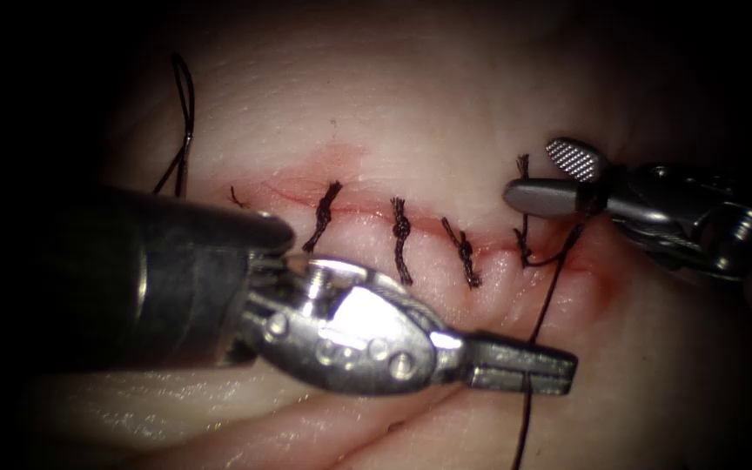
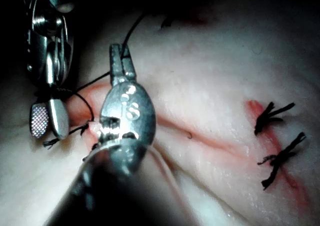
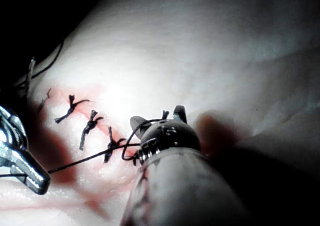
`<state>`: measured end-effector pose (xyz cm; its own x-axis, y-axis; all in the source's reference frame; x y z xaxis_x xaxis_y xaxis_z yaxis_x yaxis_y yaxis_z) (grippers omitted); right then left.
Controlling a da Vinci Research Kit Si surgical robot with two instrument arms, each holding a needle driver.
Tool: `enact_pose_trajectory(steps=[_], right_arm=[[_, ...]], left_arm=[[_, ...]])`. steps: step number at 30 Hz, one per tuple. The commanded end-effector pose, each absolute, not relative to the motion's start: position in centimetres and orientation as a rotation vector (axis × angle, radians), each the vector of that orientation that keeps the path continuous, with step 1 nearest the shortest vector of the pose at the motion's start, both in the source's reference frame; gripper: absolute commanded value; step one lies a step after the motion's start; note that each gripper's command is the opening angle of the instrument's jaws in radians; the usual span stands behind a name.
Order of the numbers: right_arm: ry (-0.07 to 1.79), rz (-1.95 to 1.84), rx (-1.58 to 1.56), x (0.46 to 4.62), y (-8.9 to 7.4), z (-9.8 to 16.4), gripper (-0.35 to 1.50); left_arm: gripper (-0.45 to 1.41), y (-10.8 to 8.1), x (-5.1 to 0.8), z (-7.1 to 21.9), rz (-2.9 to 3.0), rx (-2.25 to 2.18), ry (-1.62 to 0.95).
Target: Wound Closure
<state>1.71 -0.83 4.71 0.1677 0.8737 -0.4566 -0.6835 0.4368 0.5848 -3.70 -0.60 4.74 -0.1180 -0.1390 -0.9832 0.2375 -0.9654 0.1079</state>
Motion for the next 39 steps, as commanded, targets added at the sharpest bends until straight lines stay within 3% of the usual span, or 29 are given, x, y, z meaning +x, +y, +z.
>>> enact_pose_trajectory(steps=[1,10,11,13,17,25,39], right_arm=[[0.842,1.135,0.271,1.80,-0.80,4.79,0.73],[0.807,1.150,0.280,1.86,-0.75,4.90,0.54],[0.803,1.143,0.289,1.86,-0.76,4.89,0.44],[0.795,1.142,0.302,1.87,-0.78,4.87,0.07],[0.799,1.146,0.324,1.92,-0.80,4.83,-0.35],[0.802,1.202,0.371,1.94,-0.78,4.82,-0.35],[1.147,1.124,0.244,1.81,-0.89,4.30,-0.35]], left_arm=[[-0.45,-0.59,-3.76,4.80,-2.175,1.896,0.111],[-0.45,-0.62,-3.78,4.83,-2.179,1.887,0.105],[-0.45,-0.62,-3.78,4.83,-2.179,1.887,0.105],[-0.45,-0.62,-3.78,4.83,-2.179,1.887,0.105],[-0.45,-0.59,-3.77,4.86,-2.179,1.887,0.105],[-0.45,-0.54,-3.71,4.90,-2.183,1.875,0.110],[-0.45,-0.06,-3.28,5.13,-2.350,1.840,0.118]])
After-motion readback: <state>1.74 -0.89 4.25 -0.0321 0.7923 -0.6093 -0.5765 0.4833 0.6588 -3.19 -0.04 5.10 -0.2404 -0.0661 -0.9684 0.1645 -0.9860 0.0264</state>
